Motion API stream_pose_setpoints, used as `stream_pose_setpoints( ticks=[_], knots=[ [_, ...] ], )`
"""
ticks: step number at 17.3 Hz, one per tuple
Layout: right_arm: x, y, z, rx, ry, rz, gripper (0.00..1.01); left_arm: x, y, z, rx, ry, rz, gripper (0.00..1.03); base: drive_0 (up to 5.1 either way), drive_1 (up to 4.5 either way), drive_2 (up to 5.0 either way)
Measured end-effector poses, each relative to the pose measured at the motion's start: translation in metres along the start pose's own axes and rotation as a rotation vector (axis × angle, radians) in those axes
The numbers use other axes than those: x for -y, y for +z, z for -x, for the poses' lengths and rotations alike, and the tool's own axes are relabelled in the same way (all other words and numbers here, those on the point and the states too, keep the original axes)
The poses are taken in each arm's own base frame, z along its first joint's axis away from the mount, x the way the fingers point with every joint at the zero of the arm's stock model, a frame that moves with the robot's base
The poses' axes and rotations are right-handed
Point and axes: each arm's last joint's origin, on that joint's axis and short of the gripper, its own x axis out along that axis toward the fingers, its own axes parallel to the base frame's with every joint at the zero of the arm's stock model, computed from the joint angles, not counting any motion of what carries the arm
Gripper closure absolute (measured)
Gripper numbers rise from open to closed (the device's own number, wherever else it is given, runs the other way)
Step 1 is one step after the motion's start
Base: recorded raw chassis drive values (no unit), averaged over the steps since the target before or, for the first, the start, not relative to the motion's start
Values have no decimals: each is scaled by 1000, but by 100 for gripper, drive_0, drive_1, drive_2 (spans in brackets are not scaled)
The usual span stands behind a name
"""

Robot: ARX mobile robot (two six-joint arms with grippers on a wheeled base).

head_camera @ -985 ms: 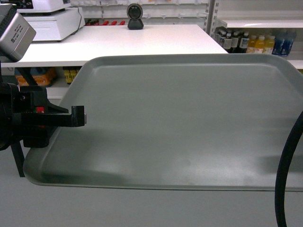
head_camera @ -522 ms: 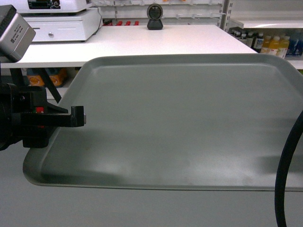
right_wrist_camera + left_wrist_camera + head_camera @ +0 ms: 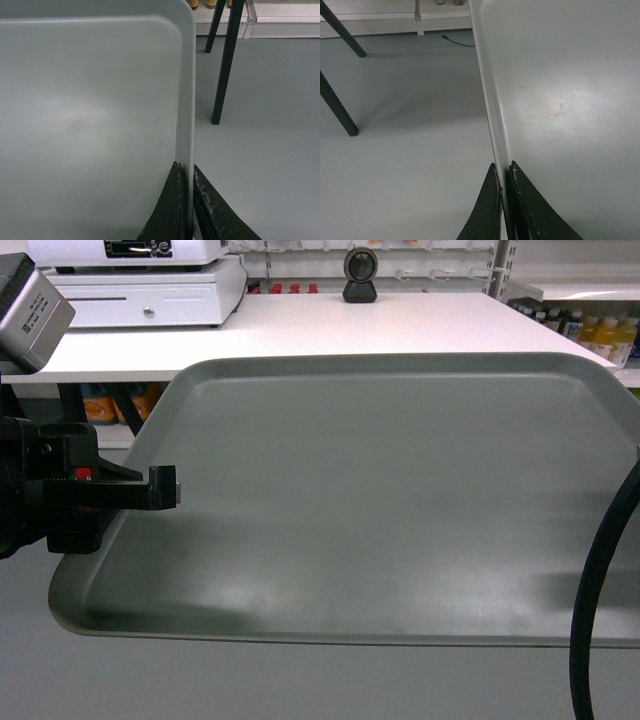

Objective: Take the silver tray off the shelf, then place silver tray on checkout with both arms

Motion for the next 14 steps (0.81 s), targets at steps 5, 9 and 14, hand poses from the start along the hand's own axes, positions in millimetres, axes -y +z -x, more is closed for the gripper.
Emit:
stream_pose_setpoints(
  ticks=[5, 9, 14],
  knots=[
    [2, 0, 0, 1, -4, -2, 98, 1, 0, 0, 3, -2, -1, 100, 0, 0, 0],
    [1, 0, 0, 1, -4, -2, 98, 1, 0, 0, 4, -3, -1, 100, 0, 0, 0],
    [1, 0, 0, 1, -4, -2, 98, 1, 0, 0, 2, -3, -1, 100, -5, 298, -307]
  ],
)
